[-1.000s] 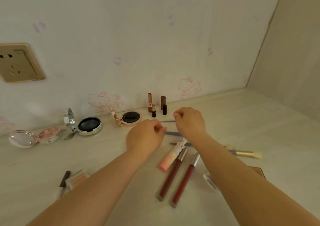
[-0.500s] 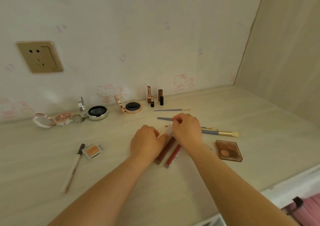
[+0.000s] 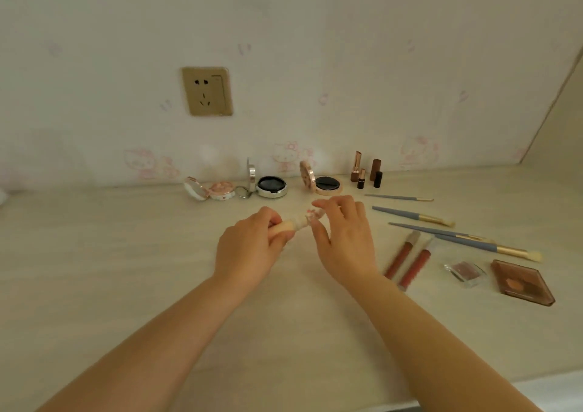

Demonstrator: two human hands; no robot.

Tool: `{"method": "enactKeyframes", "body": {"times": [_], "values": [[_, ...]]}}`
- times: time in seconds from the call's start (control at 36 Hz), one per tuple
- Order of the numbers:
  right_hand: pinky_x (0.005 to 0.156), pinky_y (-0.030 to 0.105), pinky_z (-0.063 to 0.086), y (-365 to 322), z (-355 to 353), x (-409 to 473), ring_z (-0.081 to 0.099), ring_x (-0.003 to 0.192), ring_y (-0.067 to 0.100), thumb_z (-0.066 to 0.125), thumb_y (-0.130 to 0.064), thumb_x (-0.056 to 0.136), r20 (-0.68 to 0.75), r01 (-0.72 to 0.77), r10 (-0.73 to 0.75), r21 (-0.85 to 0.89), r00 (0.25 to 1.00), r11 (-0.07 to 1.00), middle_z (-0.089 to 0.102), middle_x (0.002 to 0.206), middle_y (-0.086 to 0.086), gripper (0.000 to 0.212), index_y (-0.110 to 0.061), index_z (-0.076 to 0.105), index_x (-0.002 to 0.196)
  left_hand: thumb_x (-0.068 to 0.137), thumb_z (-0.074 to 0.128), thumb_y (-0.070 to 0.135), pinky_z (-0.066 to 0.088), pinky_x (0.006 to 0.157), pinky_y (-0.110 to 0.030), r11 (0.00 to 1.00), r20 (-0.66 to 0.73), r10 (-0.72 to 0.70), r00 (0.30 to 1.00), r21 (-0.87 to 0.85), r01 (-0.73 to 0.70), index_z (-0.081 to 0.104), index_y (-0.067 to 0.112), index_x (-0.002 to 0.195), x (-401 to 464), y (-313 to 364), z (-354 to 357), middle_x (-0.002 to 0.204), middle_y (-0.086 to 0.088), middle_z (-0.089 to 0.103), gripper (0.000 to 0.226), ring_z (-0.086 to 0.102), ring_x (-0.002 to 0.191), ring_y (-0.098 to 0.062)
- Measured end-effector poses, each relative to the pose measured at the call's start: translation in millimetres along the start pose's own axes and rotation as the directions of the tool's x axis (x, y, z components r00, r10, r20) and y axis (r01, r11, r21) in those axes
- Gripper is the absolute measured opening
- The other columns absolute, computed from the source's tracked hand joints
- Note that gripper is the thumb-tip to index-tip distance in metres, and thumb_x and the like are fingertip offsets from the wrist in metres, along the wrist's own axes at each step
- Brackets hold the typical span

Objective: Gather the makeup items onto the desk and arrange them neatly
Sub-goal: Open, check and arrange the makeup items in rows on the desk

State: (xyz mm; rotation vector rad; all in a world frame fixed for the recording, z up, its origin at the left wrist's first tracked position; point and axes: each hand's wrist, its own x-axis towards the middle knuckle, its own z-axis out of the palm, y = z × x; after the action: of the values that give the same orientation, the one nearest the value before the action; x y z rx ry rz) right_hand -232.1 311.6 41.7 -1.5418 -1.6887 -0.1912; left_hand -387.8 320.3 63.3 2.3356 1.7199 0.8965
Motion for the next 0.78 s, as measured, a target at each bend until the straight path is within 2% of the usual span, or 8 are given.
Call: {"method": "enactKeyframes", "body": {"times": [0.06, 0.14, 0.19, 0.33, 0.42, 0.5, 0.67, 0.78], "values": [[0.069, 0.038, 0.048, -9.3, 11.2, -4.3, 0.051, 0.093, 0.026, 0.045, -0.034, 0.085, 0.025, 0.128, -0.126, -0.063, 0.992, 0.99, 0.06, 0.105, 0.008, 0.035, -0.016, 0.065, 0.107, 0.087, 0.059, 0.041, 0.046, 0.071, -0.034, 0.999, -0.024, 0.034, 0.999, 0.003, -0.033, 0.057, 0.023, 0.104, -6.1, -15.6, -6.1, 0.101, 0.008, 0.067, 0.025, 0.062, 0.089, -0.02], [0.081, 0.034, 0.044, -24.1, 29.2, -5.4, 0.044, 0.104, 0.02, 0.047, -0.039, 0.081, 0.078, 0.288, -0.279, -0.159, 0.957, 0.944, 0.061, 0.11, 0.003, 0.036, -0.022, 0.066, 0.107, 0.086, 0.061, 0.038, 0.046, 0.067, -0.033, 0.998, -0.06, 0.058, 0.997, -0.017, -0.059, 0.057, 0.021, 0.101, -14.0, -40.5, -13.3, 0.095, 0.008, 0.066, 0.023, 0.063, 0.083, -0.018], [0.087, 0.031, 0.036, -32.5, 38.4, -2.2, 0.043, 0.105, 0.019, 0.048, -0.043, 0.08, 0.092, 0.354, -0.342, -0.191, 0.935, 0.916, 0.062, 0.108, 0.001, 0.037, -0.022, 0.067, 0.104, 0.084, 0.064, 0.035, 0.044, 0.063, -0.031, 0.997, -0.084, 0.076, 0.993, -0.014, -0.078, 0.058, 0.019, 0.099, -17.7, -54.7, -12.9, 0.092, 0.008, 0.066, 0.023, 0.062, 0.08, -0.017], [0.082, 0.027, 0.033, -41.6, 59.5, 0.8, 0.044, 0.099, 0.018, 0.048, -0.041, 0.079, 0.096, 0.454, -0.444, -0.189, 0.891, 0.871, 0.065, 0.097, -0.001, 0.033, -0.02, 0.069, 0.093, 0.08, 0.07, 0.026, 0.044, 0.066, -0.028, 0.991, -0.124, 0.031, 0.992, -0.126, -0.047, 0.061, 0.016, 0.096, -24.8, -75.8, -5.9, 0.089, 0.006, 0.067, 0.021, 0.061, 0.08, -0.016], [0.073, 0.025, 0.034, -40.8, 64.2, -1.9, 0.049, 0.088, 0.018, 0.048, -0.04, 0.083, 0.075, 0.459, -0.453, -0.172, 0.888, 0.872, 0.063, 0.089, -0.003, 0.03, -0.018, 0.067, 0.091, 0.079, 0.072, 0.023, 0.039, 0.064, -0.017, 0.975, -0.138, 0.067, 0.988, -0.2, -0.094, 0.062, 0.015, 0.094, -22.3, -80.0, -7.1, 0.087, 0.008, 0.066, 0.02, 0.058, 0.077, -0.008], [0.066, 0.027, 0.03, -36.3, 65.8, -4.8, 0.042, 0.08, 0.016, 0.047, -0.038, 0.087, 0.047, 0.431, -0.429, -0.123, 0.902, 0.894, 0.061, 0.082, -0.001, 0.031, -0.015, 0.066, 0.093, 0.079, 0.072, 0.021, 0.041, 0.067, -0.016, 0.953, -0.125, 0.081, 0.989, -0.281, -0.114, 0.063, 0.016, 0.095, -21.6, -77.9, -6.6, 0.087, 0.011, 0.064, 0.019, 0.055, 0.077, -0.005], [0.064, 0.03, 0.033, -33.3, 70.2, -10.0, 0.037, 0.074, 0.014, 0.047, -0.035, 0.088, 0.065, 0.424, -0.423, 0.001, 0.904, 0.906, 0.06, 0.076, 0.003, 0.031, -0.01, 0.065, 0.091, 0.082, 0.069, 0.02, 0.041, 0.065, -0.008, 0.929, -0.066, 0.066, 0.996, -0.359, -0.085, 0.064, 0.017, 0.098, -22.7, -80.0, -4.4, 0.088, 0.015, 0.062, 0.017, 0.056, 0.077, 0.002], [0.063, 0.03, 0.032, -35.7, 70.6, -10.1, 0.036, 0.072, 0.014, 0.048, -0.032, 0.088, 0.038, 0.44, -0.44, 0.009, 0.897, 0.898, 0.059, 0.075, 0.004, 0.029, -0.008, 0.064, 0.09, 0.087, 0.062, 0.023, 0.04, 0.064, -0.01, 0.925, -0.039, 0.05, 0.998, -0.375, -0.061, 0.063, 0.02, 0.093, -23.7, -81.4, -6.2, 0.081, 0.014, 0.063, 0.007, 0.057, 0.073, 0.0]]}}
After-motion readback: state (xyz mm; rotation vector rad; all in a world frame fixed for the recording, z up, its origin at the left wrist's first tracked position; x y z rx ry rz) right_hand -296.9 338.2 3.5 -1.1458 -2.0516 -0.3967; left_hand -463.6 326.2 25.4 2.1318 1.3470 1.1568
